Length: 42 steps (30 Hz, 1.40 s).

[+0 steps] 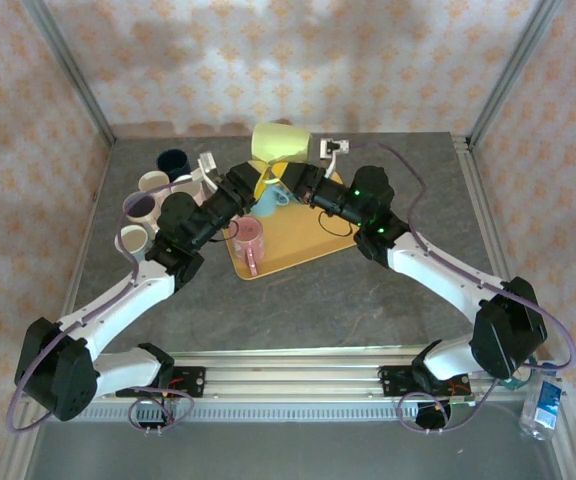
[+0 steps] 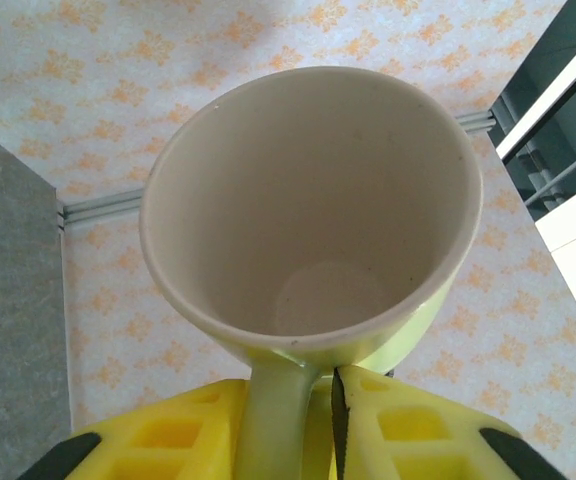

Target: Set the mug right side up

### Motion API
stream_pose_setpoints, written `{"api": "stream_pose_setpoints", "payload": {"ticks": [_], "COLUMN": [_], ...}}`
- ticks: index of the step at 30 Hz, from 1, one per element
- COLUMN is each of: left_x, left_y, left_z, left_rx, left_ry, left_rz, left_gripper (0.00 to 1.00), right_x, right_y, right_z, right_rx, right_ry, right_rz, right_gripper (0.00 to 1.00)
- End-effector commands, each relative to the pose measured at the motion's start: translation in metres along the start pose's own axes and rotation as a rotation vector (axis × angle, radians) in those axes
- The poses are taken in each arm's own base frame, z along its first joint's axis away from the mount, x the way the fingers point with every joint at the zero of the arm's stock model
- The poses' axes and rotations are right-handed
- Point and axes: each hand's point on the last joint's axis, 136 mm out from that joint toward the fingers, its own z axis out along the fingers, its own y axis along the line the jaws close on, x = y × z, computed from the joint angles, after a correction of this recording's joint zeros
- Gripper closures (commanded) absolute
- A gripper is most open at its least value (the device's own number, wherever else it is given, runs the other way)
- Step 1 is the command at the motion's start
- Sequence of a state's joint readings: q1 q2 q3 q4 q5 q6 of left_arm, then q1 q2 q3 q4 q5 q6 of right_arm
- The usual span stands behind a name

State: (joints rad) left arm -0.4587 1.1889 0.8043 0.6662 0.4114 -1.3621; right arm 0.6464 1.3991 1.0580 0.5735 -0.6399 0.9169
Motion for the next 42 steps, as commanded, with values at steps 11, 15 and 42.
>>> {"api": "stream_pose_setpoints", "payload": {"ticks": [11, 15, 42], "left_x": [-0.002, -0.009, -0.064], "left_y": [-0.027, -0.042, -0.02], "left_z": [0.005, -0.006, -0.068], "left_rx": [0.053, 0.067, -0.221], "left_ry": [-0.005, -0.057, -0.202], "left_rz": [0.087, 0.183, 0.463], "left_gripper": [1.0, 1.0, 1.0], "right_x": [0.005, 0.005, 0.001], "right_y": [0.026, 0.018, -0.035], "right_z": [-0.001, -0.003, -0.058], "right_rx": [-0.085, -0.051, 0.333], "right_ry": [0.016, 0.005, -0.011], "right_rz": [-0.08, -0.078, -0.226], "right_gripper": [1.0, 0.87, 0.41]}}
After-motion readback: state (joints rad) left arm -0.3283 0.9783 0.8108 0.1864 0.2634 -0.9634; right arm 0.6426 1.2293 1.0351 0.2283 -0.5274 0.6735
